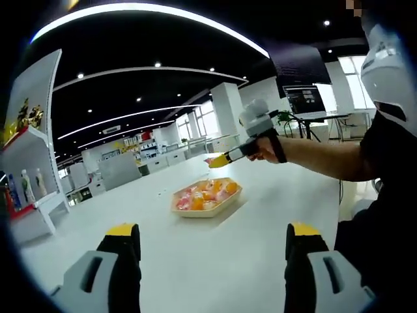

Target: Pick up the marshmallows scattered on the table and place them into the bowl on the table

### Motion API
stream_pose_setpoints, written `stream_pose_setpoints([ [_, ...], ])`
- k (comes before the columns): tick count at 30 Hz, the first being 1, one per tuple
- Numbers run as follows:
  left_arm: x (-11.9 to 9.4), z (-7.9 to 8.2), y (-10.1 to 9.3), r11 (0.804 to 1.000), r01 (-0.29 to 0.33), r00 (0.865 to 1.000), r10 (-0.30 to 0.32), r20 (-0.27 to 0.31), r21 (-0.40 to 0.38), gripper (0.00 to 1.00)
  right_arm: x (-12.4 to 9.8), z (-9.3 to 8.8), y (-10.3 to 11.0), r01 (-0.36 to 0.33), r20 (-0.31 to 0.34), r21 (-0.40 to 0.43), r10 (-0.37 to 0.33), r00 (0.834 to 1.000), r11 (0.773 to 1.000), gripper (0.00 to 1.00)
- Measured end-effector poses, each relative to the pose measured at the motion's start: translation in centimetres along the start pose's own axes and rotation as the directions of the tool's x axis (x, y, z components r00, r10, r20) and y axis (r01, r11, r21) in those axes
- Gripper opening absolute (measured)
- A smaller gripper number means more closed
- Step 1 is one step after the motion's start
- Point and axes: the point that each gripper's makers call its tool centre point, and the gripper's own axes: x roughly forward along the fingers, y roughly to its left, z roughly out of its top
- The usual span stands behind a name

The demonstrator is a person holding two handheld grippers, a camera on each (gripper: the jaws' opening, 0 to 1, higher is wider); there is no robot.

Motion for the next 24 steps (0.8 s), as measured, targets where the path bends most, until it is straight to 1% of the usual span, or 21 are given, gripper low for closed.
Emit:
stream_pose_setpoints([
  [4, -0.2, 0.0, 0.5, 1.000, -0.014, 1.000, 0.014, 0.000, -0.004, 0.92, 0.7, -1.1, 0.0, -0.004, -0.017, 0.007, 0.004, 1.000, 1.000, 0.18],
  [5, -0.2, 0.0, 0.6, 1.000, -0.015, 1.000, 0.015, -0.001, -0.004, 0.92, 0.4, -1.2, 0.3, -0.006, -0.021, 0.007, 0.006, 1.000, 1.000, 0.18],
  [8, -0.4, 0.2, 0.6, 1.000, -0.021, 1.000, 0.021, -0.002, 0.003, 0.92, 1.0, -2.2, 0.1, -0.004, -0.037, -0.002, 0.004, 0.999, 1.000, 0.19],
  [10, -0.5, 0.2, 0.7, 1.000, -0.028, 1.000, 0.028, -0.001, -0.002, 0.92, 0.8, -2.6, 0.2, -0.009, -0.052, -0.004, 0.008, 0.999, 1.000, 0.19],
  [16, -0.5, -0.1, 0.7, 1.000, -0.032, 0.999, 0.032, -0.015, 0.000, 0.92, 1.1, -3.2, 0.4, -0.012, -0.069, -0.016, 0.011, 0.998, 1.000, 0.19],
  [20, -0.5, 0.2, 0.8, 0.999, -0.033, 0.999, 0.033, -0.004, 0.000, 0.92, 1.5, -3.8, 0.4, -0.026, -0.095, -0.006, 0.025, 0.995, 1.000, 0.19],
  [24, -0.7, 0.2, 1.1, 0.999, -0.046, 0.999, 0.046, -0.006, -0.002, 0.92, 1.3, -4.3, 0.4, -0.026, -0.109, -0.003, 0.026, 0.994, 1.000, 0.20],
])
